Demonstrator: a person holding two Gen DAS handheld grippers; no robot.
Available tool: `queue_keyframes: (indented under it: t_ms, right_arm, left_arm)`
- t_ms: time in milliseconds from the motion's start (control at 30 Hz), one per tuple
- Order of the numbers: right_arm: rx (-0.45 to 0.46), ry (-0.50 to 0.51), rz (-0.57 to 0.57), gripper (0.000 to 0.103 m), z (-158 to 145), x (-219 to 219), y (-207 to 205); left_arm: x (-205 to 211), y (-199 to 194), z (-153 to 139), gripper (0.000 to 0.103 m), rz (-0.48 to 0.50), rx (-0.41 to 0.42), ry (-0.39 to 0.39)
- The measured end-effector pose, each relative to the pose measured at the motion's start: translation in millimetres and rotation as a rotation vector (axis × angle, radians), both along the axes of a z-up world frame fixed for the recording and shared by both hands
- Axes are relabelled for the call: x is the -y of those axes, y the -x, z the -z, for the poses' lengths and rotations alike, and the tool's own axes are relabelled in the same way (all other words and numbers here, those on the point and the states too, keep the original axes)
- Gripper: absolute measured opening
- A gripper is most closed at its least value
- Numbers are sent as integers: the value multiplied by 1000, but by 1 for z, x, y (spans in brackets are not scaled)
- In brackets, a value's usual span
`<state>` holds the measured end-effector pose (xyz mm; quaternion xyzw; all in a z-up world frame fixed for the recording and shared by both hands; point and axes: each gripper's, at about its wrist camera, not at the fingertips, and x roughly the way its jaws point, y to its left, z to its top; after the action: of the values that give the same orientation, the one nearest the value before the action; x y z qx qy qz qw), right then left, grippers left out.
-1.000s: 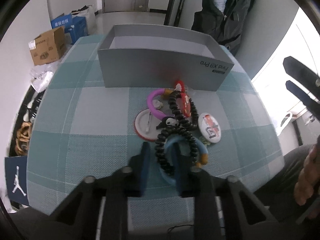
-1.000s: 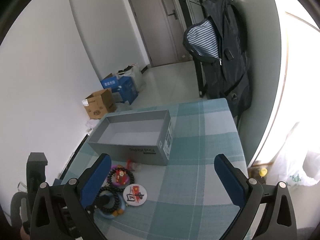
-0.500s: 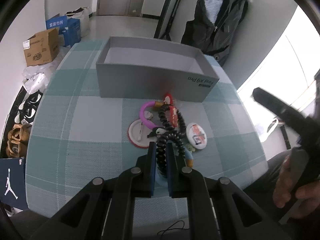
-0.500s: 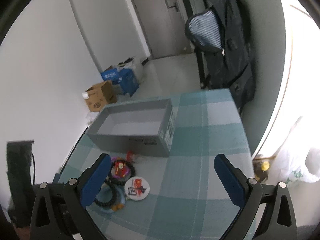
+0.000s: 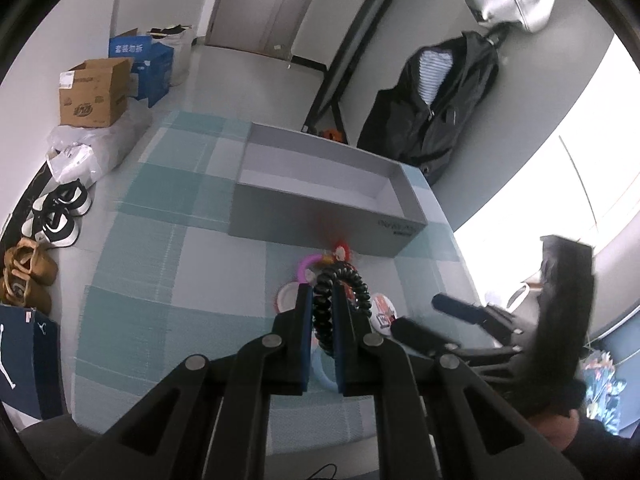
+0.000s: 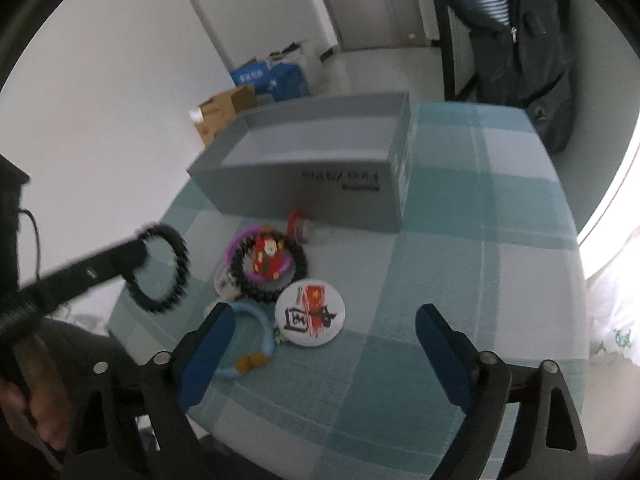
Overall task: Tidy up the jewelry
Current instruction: 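Grasp the white round badge with the right gripper while the left gripper holds the bracelet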
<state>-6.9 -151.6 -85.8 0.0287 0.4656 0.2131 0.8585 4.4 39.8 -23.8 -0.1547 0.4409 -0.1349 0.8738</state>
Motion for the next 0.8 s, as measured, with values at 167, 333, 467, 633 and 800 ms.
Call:
queue_keyframes:
  t_ms: [167, 333, 467, 633, 800]
  right_arm:
    - [-12, 40, -1, 80, 8, -8, -2]
    - [14, 114, -44, 64, 9, -22, 0]
    - [31, 141, -58, 49, 9, -25, 1]
    - [29, 131, -65, 40, 8, -27, -1]
    - [32, 98, -66, 30, 6, -28, -2]
  left_arm:
    - [-6, -2, -2, 5, -12, 7, 17]
    - [-11, -6, -1, 5, -18, -4, 35]
    - [-12, -4, -4, 5, -13, 6, 41]
    - [-14, -5, -3, 5, -14, 4, 46]
    - [-15, -6, -4, 5, -22, 2, 56]
